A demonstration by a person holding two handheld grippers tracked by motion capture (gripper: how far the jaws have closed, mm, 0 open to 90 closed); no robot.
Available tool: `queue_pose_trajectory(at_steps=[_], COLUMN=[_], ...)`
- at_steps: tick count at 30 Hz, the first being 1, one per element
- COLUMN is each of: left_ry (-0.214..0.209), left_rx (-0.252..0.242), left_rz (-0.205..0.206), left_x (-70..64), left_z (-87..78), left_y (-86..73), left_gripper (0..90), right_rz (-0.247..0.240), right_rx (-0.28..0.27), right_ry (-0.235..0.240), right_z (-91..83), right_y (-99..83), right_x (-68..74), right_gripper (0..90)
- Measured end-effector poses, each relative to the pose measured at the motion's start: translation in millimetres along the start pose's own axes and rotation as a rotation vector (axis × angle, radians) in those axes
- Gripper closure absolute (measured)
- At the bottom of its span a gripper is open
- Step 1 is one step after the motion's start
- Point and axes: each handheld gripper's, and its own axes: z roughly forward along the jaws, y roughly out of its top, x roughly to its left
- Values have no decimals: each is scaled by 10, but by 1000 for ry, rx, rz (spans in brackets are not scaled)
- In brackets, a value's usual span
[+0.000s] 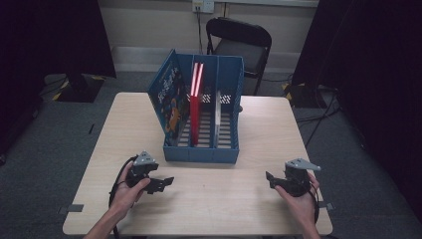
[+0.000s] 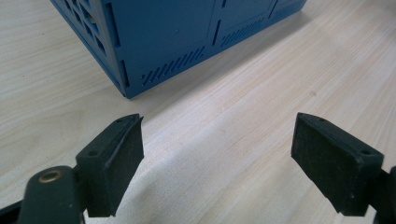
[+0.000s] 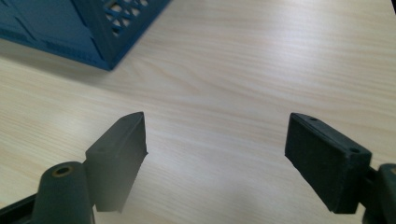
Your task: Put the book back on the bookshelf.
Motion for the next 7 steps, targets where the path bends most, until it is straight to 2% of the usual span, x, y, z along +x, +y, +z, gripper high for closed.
queue_pose_trajectory(at_steps=[3, 7], left_ry=[1, 8], left_rx=[-1, -5], left_rz=[1, -20], left_x=[6, 43], left_z=[-1, -15], left_y=[-6, -12], left_gripper=[167, 165], right_rz=[20, 31], right_rx=[38, 54], right_ry=[0, -8], right_z=[54, 105], right_y=[-47, -71], right_x=[-30, -17], right_gripper=[188, 173])
